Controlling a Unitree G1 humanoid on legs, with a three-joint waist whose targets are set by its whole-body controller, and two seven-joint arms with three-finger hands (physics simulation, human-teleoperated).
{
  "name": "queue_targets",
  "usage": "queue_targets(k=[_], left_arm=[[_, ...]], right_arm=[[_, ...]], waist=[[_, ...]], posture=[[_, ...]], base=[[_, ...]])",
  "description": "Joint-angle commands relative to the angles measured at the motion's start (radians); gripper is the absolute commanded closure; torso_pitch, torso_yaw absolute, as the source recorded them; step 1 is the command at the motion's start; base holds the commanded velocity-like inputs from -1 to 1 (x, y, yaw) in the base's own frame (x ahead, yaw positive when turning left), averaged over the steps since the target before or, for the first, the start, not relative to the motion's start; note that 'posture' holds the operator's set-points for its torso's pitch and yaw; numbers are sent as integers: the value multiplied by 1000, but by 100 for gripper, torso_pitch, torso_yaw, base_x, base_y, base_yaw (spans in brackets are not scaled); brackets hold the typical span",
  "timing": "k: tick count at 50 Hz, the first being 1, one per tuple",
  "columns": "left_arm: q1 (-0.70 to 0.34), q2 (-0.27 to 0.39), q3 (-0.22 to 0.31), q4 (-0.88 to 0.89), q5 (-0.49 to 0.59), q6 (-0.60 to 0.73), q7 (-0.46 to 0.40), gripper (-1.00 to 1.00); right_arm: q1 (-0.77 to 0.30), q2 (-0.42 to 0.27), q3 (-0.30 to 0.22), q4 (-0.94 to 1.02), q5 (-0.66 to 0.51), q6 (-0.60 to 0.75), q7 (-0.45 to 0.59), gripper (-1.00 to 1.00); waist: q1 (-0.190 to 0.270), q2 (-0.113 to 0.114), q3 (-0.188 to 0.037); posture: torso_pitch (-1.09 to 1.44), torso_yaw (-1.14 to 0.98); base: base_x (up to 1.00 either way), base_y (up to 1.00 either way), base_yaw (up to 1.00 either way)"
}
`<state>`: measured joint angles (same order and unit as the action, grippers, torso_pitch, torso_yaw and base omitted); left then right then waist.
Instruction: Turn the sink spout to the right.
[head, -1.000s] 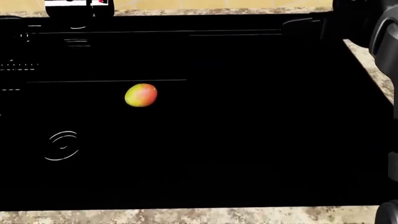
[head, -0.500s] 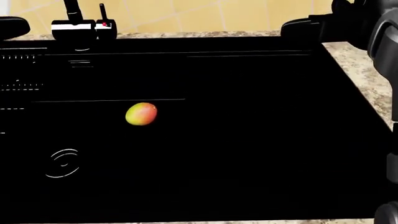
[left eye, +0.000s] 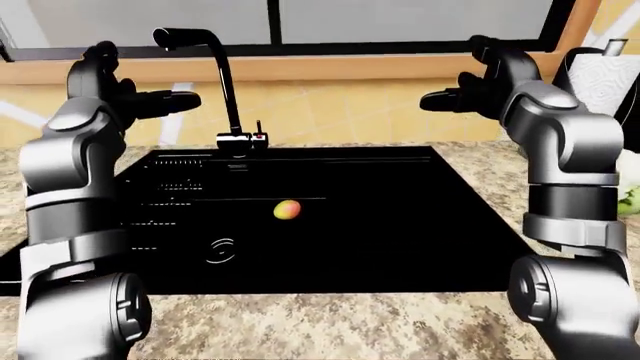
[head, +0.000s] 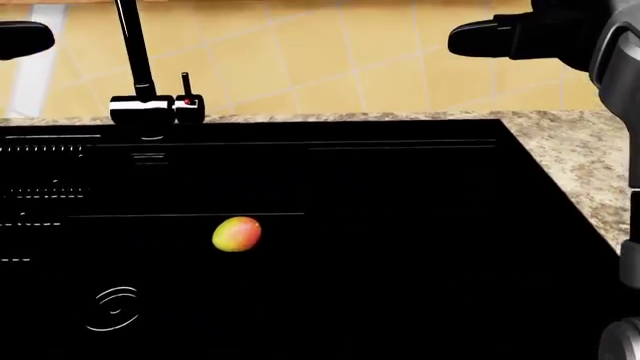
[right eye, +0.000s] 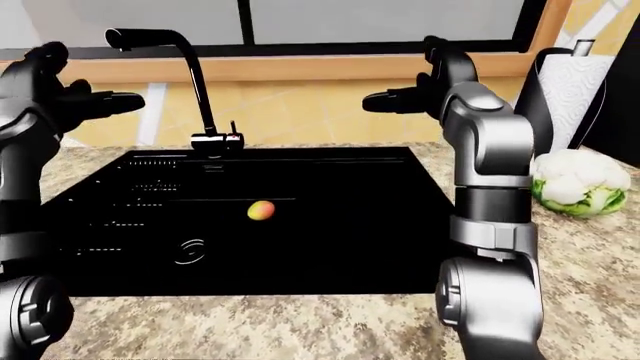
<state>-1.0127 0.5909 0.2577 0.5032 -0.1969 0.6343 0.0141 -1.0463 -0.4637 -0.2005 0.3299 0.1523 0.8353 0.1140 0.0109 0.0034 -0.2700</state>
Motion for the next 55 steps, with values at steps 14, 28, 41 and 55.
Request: queue_targets(k=[14,28,41,55], left_arm=[[-321,75,-22,427,94,-186,13,-100],[-481,78,-38,678,136,-230,36,-100],[-477,23,-29,739,149,-239,61,-100],[-521,17,-35,733,160,-225,75,-100]], right_arm=[[-39,-14,-7,-35,4,-21,1,-100],[-48,-7,-2,-25,2,-25,-1,-100],[-57,-13,-3,-28,2,-16,1,-100],[-69,-13,-2,-25,-3,-11,3,-100]], waist=[[2,-4,-15],[1,-5,-15],[-1,-7,-16],[-5,-9,-15]], posture=[[-40,0],[-40,0],[-40,0],[-40,0]], base=[[0,0,0],[0,0,0],[0,0,0],[0,0,0]])
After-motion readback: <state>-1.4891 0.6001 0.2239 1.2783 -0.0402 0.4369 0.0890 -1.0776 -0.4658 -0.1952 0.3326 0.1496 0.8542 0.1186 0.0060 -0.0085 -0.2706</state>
